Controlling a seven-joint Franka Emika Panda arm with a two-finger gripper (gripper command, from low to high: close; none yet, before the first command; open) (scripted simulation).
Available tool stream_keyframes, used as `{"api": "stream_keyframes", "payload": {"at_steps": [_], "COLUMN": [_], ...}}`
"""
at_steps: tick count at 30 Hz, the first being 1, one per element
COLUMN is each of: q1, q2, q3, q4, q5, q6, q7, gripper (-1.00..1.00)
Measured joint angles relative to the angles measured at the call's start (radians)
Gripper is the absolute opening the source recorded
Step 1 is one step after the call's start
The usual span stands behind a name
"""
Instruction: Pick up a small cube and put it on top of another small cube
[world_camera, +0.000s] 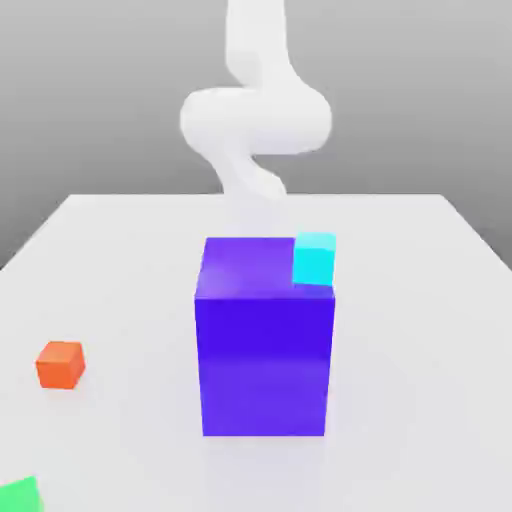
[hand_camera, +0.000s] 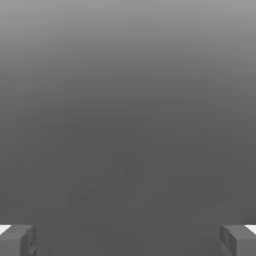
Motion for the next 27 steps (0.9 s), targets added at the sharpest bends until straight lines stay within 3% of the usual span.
{"api": "stream_keyframes", "payload": {"at_steps": [13, 27], "q1": [0.09, 0.231], "q2": [0.476, 0.99], "q3": [0.102, 0.178], "q4": [0.118, 0.244], "q5": [-0.009, -0.12], "q6": [0.075, 0.151], "q7": [-0.036, -0.006], "gripper": [0.0, 0.0]}}
